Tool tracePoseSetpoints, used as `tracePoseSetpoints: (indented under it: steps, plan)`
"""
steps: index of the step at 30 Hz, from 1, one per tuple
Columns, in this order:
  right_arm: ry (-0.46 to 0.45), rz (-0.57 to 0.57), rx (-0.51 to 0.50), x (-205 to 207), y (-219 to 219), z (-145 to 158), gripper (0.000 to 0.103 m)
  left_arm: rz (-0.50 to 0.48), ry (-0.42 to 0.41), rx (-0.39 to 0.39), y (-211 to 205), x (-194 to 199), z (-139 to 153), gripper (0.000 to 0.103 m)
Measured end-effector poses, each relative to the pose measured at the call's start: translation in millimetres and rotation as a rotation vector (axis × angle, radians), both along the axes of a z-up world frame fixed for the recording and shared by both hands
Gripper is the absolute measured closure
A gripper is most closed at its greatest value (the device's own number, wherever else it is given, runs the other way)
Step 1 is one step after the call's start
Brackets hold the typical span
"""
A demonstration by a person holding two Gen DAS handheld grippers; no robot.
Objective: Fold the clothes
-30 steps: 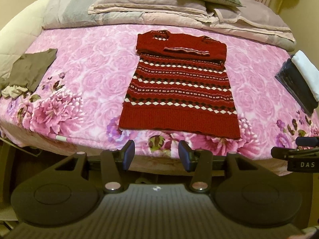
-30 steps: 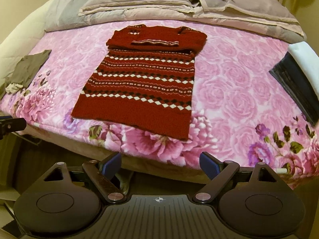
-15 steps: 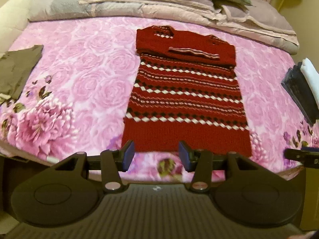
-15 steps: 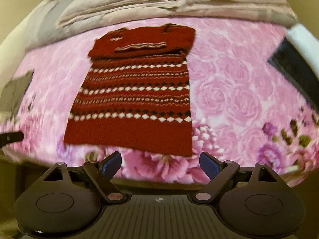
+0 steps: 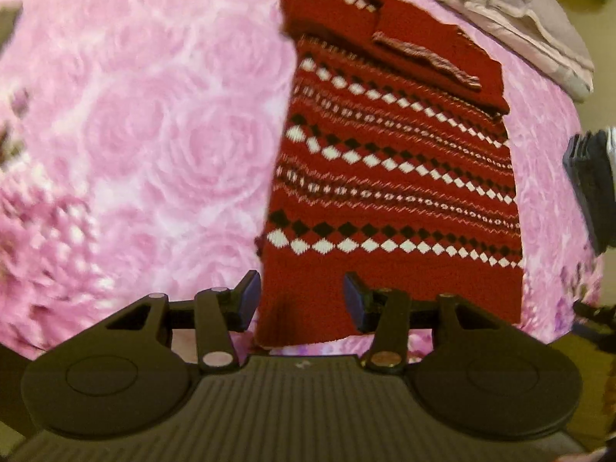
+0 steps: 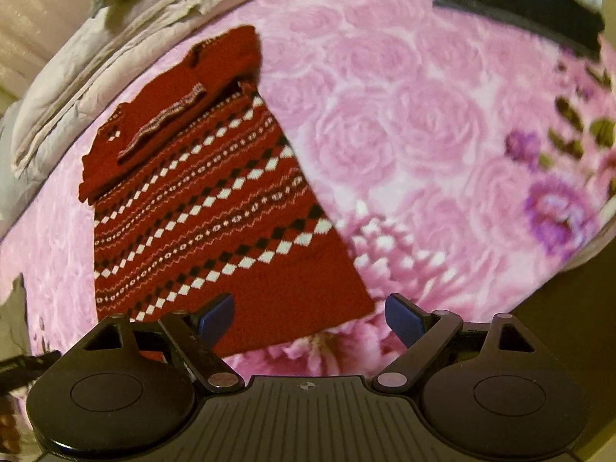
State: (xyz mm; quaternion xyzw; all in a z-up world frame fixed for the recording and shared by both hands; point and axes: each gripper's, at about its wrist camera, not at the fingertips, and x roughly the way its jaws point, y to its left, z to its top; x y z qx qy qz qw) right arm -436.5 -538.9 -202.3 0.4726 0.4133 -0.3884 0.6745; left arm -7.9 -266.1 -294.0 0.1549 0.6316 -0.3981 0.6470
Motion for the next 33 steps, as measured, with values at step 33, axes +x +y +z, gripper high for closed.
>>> tracePoseSetpoints:
  steps: [33]
  plan:
    - [-0.474,0.274,0.279,3.2,-89.2,-154.2,0.047,0.181,0.262,-0.385,23.2,40.8,-118.0,0.066]
